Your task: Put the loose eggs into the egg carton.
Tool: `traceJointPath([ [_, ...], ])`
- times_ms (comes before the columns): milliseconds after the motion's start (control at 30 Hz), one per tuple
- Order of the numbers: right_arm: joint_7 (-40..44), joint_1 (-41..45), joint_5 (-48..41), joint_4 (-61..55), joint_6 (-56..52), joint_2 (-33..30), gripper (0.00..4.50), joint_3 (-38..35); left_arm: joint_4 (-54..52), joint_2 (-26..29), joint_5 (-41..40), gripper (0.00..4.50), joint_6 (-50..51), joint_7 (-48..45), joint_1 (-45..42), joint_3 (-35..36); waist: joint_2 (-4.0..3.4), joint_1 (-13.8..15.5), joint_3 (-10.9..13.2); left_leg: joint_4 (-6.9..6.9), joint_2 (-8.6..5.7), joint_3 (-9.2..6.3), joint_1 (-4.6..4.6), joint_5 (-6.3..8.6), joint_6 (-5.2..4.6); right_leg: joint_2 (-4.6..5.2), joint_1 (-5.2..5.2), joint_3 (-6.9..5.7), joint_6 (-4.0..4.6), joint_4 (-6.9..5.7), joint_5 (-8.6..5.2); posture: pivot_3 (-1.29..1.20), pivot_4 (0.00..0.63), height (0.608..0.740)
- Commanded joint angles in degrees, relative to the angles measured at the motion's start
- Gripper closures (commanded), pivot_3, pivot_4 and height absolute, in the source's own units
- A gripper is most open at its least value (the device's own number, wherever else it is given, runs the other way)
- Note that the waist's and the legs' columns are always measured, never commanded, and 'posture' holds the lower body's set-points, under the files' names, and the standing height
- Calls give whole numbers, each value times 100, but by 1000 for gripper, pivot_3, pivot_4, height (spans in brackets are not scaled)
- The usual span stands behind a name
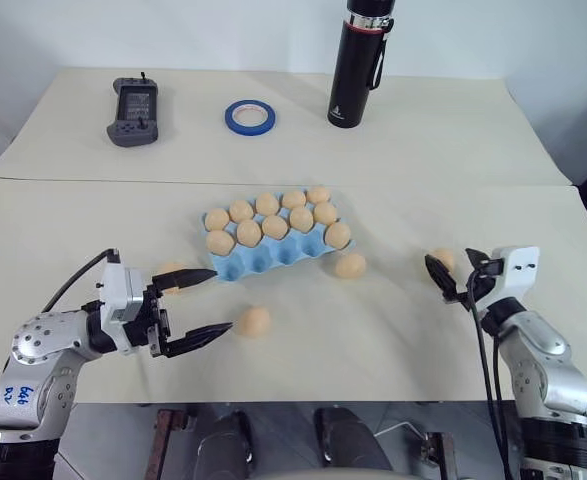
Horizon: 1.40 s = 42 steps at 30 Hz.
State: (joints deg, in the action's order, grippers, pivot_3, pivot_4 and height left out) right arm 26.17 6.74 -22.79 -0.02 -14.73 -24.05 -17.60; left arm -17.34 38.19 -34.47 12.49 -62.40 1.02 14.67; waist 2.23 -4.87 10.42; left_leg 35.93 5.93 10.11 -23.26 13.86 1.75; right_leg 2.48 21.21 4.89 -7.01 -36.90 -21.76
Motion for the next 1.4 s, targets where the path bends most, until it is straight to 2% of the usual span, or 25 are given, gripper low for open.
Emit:
traceJointPath([
  [33,40,94,109,187,176,-2,0,54,-205,-30,-79,22,-95,73,55,82,0,-2,0,2,0,0,0,0,0,0,-1,0,0,0,0,0,150,740],
  [167,-17,207,161,396,135,-8,0,97,-242,-43,-92,22,-116,129,116,96,-4,-10,2,4,0,1,1,-1,-2,0,0,2,-1,-4,0,0,150,740],
  [400,-7,221,145,329,169,-29,2385,71,-329,-88,-125,0,-209,206,270,144,-5,-5,3,3,0,0,1,-2,-1,0,1,1,-1,-6,0,0,150,740],
  [467,16,209,94,173,147,-52,2906,49,-326,-114,-125,0,-237,231,292,154,-5,-6,3,3,0,0,1,-2,-1,0,1,1,0,-6,0,0,150,740],
  [500,24,197,76,83,136,-64,3030,46,-327,-122,-127,0,-248,236,308,163,-5,-7,3,3,0,1,1,-2,-1,0,1,1,0,-6,0,0,150,740],
  [633,23,314,-221,-742,-382,-95,3138,176,-273,-180,-145,0,-321,283,346,234,-16,-11,10,3,1,0,1,-2,-1,0,2,3,0,-8,0,0,150,740],
  [700,37,528,-363,-1286,-917,-113,3138,488,-205,-198,-134,0,-385,277,388,287,-18,-28,11,4,3,0,1,-2,0,-1,4,5,0,-11,0,0,150,740],
  [833,-49,878,-440,-1660,-1473,-46,3138,804,-68,-205,-90,0,-496,282,412,347,-18,-18,10,2,5,0,1,-3,3,-2,10,4,1,-17,0,0,150,740],
  [967,-123,1553,-342,-1467,-1897,213,3138,1382,56,-206,-73,0,-594,293,393,436,-17,-5,11,-2,1,2,-7,-1,2,3,18,2,2,-12,-1,0,150,740],
  [1067,-27,1878,-82,-1113,-1714,429,3138,1778,55,-192,-92,0,-615,320,418,500,-18,-12,10,-2,2,6,-8,-1,1,2,23,2,2,-14,-1,0,150,740],
  [1400,475,2036,205,-746,-1455,645,3138,2435,-39,-227,-101,0,-618,411,499,571,-18,-21,11,0,6,10,-17,0,4,-4,32,-3,1,-13,-1,0,150,740],
])
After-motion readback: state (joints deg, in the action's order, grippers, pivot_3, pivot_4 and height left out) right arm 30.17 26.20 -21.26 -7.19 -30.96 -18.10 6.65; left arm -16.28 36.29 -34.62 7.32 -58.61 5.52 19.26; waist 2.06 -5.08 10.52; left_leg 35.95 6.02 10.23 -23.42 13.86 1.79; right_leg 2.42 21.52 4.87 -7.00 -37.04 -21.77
